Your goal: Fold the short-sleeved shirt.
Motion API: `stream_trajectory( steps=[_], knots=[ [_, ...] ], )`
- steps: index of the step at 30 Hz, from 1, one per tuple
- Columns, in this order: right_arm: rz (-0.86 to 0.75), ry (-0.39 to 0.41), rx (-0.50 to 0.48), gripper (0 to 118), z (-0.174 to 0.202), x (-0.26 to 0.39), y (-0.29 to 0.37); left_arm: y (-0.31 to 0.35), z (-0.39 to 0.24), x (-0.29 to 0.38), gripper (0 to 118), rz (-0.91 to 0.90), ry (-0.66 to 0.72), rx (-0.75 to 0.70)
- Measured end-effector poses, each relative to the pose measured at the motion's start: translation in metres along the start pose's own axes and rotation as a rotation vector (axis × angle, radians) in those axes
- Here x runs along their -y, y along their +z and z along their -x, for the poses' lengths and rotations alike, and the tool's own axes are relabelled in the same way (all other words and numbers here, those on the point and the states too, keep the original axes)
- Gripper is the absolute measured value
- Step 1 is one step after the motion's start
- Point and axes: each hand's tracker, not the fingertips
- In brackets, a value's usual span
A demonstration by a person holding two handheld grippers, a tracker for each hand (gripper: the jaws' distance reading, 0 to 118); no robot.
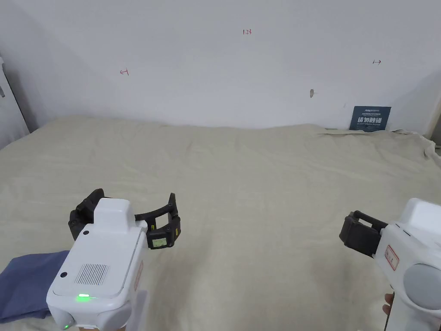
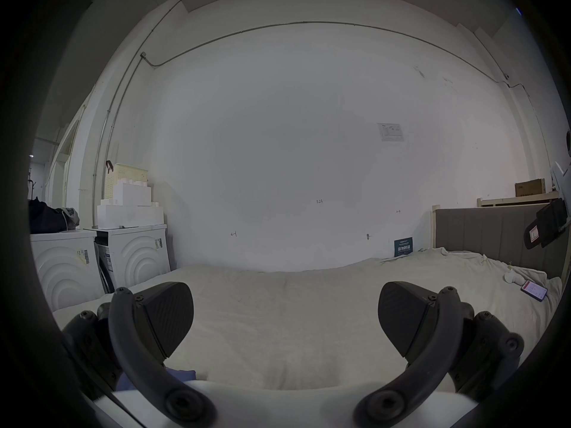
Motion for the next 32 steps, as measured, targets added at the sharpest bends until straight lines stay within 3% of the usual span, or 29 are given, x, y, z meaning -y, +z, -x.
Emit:
stream_trajectory(
  steps=[8,14,23,25,32],
  knots=[
    [-0.008,0.053,-0.068,108,-0.003,-0.005,-0.002,-0.001,-0.001,-0.001,118,-0.004,0.008,0.006],
    [0.005,0.06,-0.005,108,0.003,0.0,-0.005,0.0,-0.003,-0.001,118,-0.008,0.004,0.013],
    [-0.376,0.128,-0.151,108,-0.007,0.027,0.005,0.0,-0.005,-0.001,118,-0.014,0.0,0.012],
    [-0.383,0.18,-0.163,108,-0.006,0.028,0.006,0.001,-0.005,-0.001,118,-0.017,-0.005,0.016],
    [-0.408,0.184,-0.171,108,-0.007,0.034,0.005,0.004,-0.005,-0.001,118,-0.032,-0.013,-0.007]
  ],
)
